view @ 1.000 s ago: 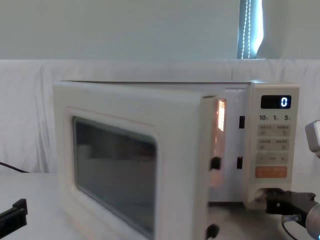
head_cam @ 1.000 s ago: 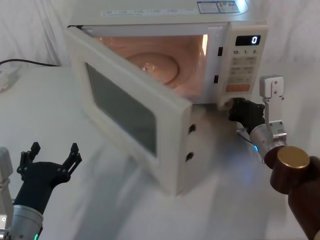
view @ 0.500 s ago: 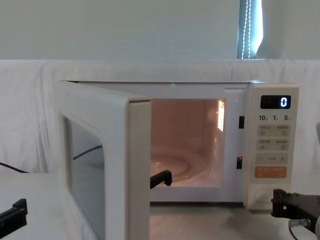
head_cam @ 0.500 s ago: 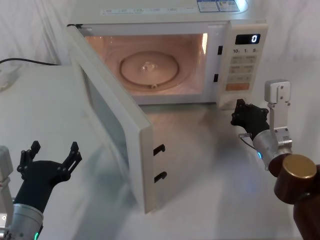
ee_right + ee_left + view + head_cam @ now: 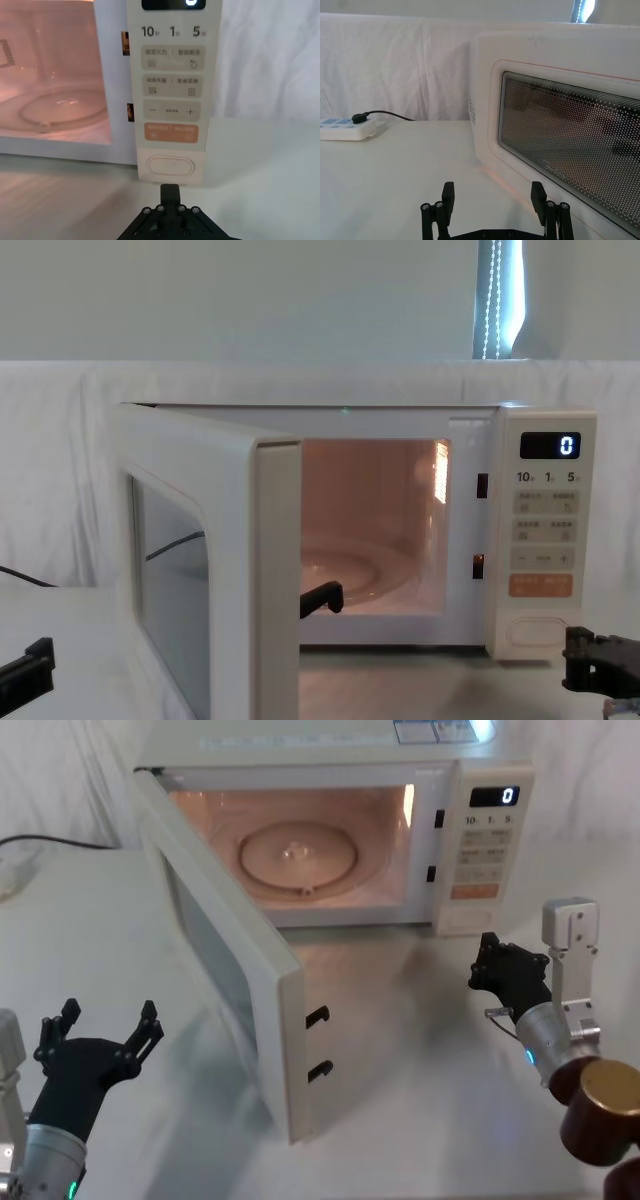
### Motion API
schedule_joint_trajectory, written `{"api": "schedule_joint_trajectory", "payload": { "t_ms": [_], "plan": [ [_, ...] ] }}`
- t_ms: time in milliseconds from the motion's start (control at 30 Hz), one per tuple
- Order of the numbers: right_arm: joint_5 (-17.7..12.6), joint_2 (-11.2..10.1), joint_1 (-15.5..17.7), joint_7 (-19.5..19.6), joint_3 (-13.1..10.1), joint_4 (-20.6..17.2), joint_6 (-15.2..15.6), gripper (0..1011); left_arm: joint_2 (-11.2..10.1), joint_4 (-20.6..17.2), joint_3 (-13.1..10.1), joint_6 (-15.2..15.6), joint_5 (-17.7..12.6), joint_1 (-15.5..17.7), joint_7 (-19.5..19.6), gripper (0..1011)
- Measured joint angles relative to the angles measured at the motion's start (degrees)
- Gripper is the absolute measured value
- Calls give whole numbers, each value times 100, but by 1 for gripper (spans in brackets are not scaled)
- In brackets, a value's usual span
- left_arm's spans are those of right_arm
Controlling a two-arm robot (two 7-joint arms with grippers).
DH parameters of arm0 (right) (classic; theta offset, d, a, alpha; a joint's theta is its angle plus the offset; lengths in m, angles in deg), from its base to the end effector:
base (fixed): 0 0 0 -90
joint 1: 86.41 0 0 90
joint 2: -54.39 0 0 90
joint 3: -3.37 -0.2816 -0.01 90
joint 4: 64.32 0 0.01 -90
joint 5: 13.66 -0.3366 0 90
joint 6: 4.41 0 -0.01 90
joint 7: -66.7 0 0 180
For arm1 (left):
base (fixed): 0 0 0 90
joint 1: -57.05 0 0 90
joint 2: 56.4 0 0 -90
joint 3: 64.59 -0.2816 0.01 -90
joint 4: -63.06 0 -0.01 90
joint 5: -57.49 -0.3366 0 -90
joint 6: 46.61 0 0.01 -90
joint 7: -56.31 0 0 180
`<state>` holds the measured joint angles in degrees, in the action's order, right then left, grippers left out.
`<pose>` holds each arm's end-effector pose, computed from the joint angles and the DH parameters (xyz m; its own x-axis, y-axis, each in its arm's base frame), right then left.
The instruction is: Press the button to open the microwave door with one hand; close the microwave door with the other hand.
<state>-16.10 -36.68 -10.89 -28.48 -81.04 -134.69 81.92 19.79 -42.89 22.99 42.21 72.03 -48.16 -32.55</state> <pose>0.4230 0.0248 -0.3115 0.1754 -0.9845 -0.0026 0.9841 0.1754 -0.0284 0.2827 0.0326 -0.2775 0.1246 0.9917 -0.0326 -0.9921 0.1241 -0.0174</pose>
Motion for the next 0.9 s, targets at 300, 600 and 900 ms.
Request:
{"api": "schedule_joint_trajectory", "payload": {
  "t_ms": [300,600,900],
  "plan": [
    [-24,25,528,113,-30,-569,-214,0,0,0,0,0,0,0,0,1001],
    [27,88,821,290,-132,-782,-514,0,0,0,0,0,0,0,0,1001],
    [107,155,885,421,-260,-785,-647,0,0,0,0,0,0,0,0,1001]
  ]
}}
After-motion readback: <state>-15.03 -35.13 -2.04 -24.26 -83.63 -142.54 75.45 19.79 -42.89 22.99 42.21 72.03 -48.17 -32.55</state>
